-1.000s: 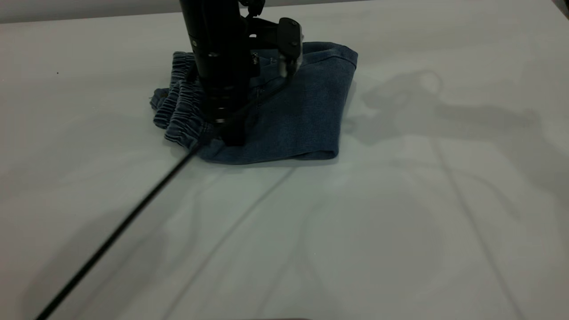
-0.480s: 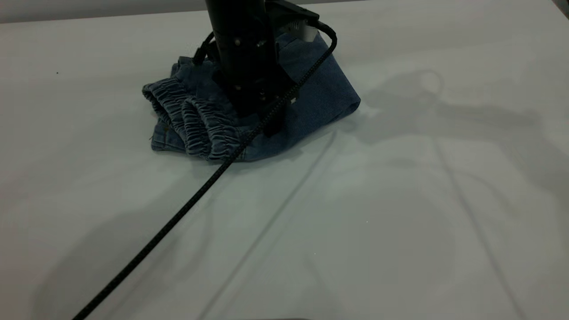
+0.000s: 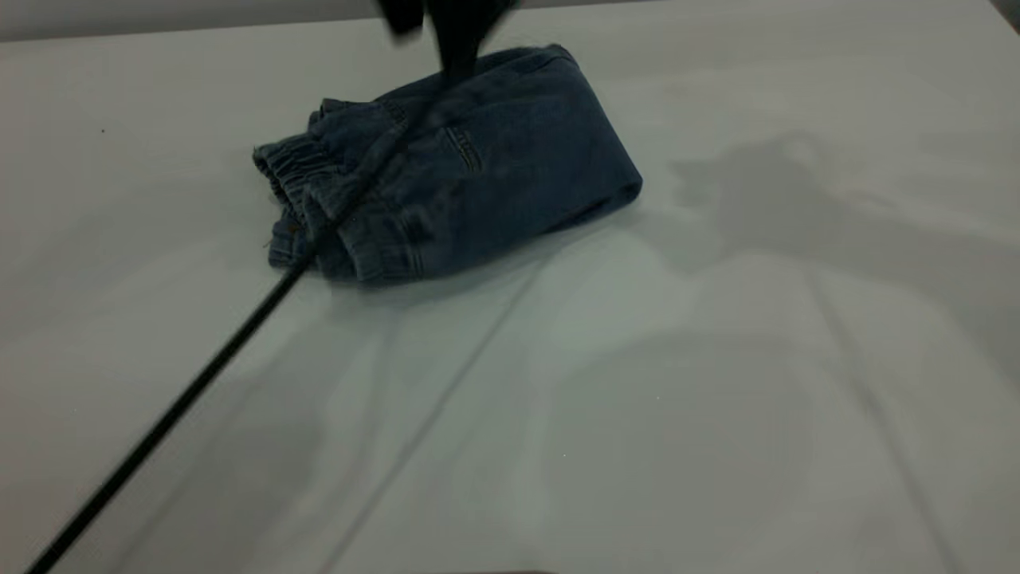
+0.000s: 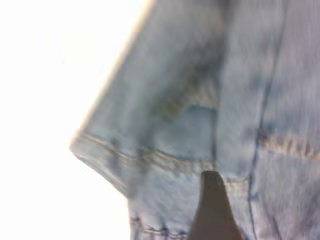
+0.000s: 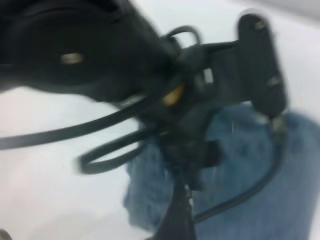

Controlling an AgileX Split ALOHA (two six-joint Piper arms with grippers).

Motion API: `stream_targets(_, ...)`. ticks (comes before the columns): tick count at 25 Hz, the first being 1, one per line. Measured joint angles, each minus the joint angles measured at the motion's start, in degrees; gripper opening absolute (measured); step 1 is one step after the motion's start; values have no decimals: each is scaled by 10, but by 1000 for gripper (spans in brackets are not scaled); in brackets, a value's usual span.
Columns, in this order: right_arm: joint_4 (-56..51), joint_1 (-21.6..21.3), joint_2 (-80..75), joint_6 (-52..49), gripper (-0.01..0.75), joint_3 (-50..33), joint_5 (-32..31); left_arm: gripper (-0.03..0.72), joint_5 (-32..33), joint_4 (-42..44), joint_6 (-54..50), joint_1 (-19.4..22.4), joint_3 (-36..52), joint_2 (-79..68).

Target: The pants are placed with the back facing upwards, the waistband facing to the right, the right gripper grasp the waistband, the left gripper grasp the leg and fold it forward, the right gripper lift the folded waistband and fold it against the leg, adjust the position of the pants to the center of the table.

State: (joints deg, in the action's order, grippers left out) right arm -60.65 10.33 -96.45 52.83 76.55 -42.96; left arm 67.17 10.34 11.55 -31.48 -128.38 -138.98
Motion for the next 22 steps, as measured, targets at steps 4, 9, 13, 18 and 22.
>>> stream_targets(4,42,0,90,-49,594,0,-28,471,0,1,-23,0,-23,35)
stream_targets(9,152,0,218,-156,594,0,-80,471,0,1,-67,0,-23,111)
stream_targets(13,253,0,336,-258,594,0,-146,471,0,-7,-94,0,-17,204)
stream_targets(18,362,0,470,-350,594,-14,-226,471,0,-54,-101,0,80,363)
stream_targets(22,424,0,562,-386,594,-70,-261,471,0,-76,-104,0,220,493)
